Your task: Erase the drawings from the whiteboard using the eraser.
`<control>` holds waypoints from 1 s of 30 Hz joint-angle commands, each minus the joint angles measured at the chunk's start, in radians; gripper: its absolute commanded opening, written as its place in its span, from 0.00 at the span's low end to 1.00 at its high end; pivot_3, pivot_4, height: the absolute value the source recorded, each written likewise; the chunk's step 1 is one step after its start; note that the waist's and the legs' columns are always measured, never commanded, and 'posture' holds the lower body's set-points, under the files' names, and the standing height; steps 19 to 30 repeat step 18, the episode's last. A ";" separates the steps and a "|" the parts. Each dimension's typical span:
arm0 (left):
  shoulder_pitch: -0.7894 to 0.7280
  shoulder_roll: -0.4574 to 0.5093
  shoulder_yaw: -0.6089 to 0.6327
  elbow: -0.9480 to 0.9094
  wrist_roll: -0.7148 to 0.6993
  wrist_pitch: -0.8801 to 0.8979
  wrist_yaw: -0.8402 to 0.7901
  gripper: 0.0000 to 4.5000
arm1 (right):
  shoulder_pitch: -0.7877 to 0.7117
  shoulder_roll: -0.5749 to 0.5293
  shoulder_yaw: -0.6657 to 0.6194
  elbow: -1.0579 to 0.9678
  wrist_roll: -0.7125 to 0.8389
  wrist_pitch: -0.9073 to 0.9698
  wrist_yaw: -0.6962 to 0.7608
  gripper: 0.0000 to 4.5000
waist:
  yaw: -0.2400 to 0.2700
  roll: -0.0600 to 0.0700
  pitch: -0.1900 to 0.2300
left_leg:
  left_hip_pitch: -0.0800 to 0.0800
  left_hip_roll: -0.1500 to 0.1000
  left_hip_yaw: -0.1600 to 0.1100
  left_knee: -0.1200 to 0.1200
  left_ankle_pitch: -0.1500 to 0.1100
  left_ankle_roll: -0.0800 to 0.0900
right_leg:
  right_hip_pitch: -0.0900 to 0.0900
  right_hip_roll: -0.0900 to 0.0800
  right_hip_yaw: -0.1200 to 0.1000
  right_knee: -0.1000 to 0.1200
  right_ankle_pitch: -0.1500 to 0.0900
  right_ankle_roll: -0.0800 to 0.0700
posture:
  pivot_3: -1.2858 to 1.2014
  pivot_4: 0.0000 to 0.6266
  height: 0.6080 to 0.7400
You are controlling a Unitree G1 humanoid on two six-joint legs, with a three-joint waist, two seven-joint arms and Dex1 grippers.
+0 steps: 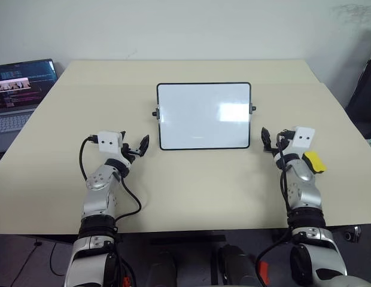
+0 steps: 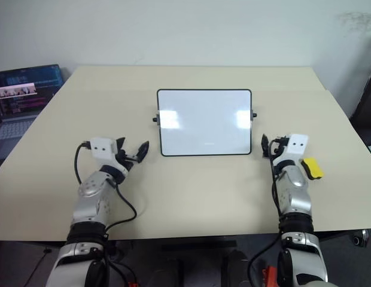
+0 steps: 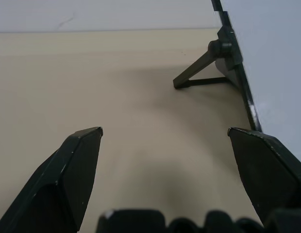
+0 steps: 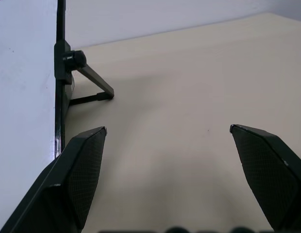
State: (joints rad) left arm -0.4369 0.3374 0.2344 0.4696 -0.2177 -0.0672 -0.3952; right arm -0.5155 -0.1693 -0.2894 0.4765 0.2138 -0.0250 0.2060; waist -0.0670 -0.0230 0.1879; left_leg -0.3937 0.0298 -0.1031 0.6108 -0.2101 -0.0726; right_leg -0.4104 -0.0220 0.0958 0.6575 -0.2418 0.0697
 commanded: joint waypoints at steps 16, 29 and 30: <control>-0.015 0.045 0.042 0.055 -0.005 -0.088 0.033 1.00 | -0.005 0.041 0.102 0.023 -0.057 -0.111 -0.039 0.99 | -0.014 0.000 0.000 | 0.000 0.000 0.000 0.000 0.000 0.000 | 0.000 0.000 0.000 0.000 0.000 0.000 | 0.52 0.24 1.00; 0.020 0.061 0.061 0.006 -0.026 -0.072 0.029 1.00 | -0.009 0.044 0.111 0.033 -0.065 -0.101 -0.056 0.99 | -0.015 0.000 0.000 | 0.000 0.000 0.000 0.000 0.000 0.000 | 0.000 0.000 0.000 0.000 0.000 0.000 | 0.52 0.24 1.00; 0.020 0.061 0.061 0.006 -0.026 -0.072 0.029 1.00 | -0.009 0.044 0.111 0.033 -0.065 -0.101 -0.056 0.99 | -0.015 0.000 0.000 | 0.000 0.000 0.000 0.000 0.000 0.000 | 0.000 0.000 0.000 0.000 0.000 0.000 | 0.52 0.24 1.00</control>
